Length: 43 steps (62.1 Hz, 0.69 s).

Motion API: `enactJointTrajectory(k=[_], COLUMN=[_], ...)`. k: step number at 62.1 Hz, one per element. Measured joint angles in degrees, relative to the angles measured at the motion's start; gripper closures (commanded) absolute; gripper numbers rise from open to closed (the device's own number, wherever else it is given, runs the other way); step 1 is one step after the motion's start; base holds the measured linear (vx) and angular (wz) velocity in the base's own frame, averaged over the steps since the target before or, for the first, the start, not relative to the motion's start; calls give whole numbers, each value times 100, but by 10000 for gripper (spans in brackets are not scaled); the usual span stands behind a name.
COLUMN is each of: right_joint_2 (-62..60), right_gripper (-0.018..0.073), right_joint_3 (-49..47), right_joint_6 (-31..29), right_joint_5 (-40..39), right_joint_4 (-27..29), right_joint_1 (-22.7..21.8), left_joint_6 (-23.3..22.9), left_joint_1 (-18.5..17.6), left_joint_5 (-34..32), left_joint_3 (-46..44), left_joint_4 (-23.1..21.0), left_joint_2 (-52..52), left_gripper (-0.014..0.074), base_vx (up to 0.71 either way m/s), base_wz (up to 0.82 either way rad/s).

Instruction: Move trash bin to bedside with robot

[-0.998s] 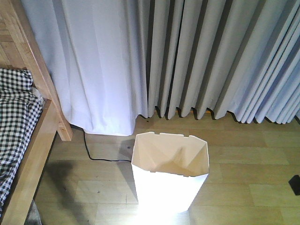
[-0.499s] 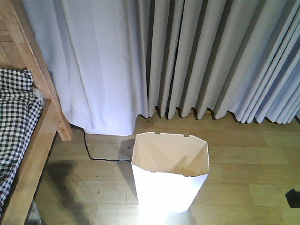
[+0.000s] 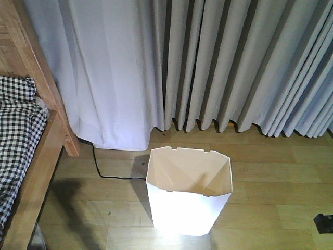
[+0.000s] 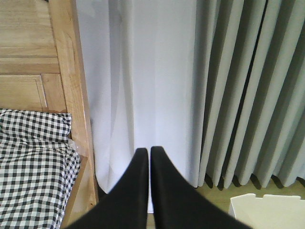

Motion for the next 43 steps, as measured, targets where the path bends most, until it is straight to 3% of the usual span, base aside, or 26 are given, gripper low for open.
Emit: enactJointTrajectory(k=[43], right_joint_2=[0], right_gripper=[570], right_joint_3=[0], right_joint_6=[-14], right_joint_5=[0], right_joint_4=[84], right_joint_1=[0], left_joint_6=[0], left_joint_1=[0], left_joint_5=[5], left_joint_3=[0], left_joint_4=[0], left_joint_2=[0], left_gripper=[602], base_vx=[0], base_wz=[0])
